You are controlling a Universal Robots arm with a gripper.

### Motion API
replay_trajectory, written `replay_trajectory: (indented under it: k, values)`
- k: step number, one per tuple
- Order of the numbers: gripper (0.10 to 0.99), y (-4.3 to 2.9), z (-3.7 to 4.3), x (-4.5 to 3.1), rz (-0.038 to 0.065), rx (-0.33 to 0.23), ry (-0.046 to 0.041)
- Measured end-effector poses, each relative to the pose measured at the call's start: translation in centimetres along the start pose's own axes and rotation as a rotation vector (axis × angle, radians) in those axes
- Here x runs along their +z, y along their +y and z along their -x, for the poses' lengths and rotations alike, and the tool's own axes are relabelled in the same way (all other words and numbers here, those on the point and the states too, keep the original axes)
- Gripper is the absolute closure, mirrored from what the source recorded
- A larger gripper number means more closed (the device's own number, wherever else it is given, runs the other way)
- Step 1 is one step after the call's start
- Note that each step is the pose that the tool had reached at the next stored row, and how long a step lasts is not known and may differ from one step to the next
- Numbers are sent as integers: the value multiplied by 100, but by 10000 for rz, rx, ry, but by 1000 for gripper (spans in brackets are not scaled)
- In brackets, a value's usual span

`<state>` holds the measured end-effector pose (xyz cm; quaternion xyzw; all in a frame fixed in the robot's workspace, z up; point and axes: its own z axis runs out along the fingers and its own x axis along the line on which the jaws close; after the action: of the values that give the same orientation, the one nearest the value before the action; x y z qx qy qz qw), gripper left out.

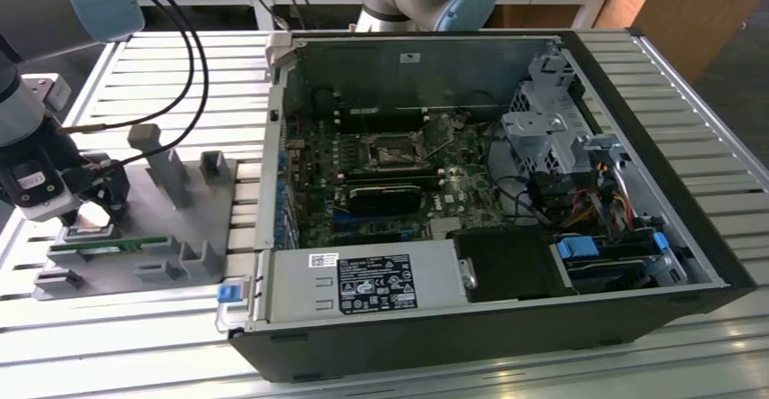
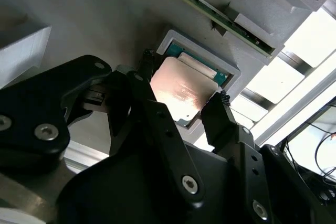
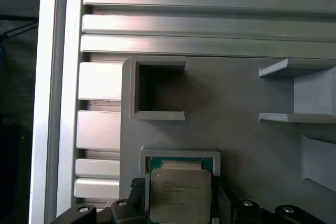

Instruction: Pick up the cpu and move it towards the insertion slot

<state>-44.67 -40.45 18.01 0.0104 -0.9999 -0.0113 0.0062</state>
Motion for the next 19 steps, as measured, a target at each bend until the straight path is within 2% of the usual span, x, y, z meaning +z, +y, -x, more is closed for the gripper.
replay_trajectory:
  k: [12,14,17,19]
  values:
    - [447,-3,0,-15,12,27,-2]
    - [447,-4,-1,-16,64,25,1]
    - [447,-3,-1,-15,208,24,-4]
    - [447,-2,0,-15,229,24,-6]
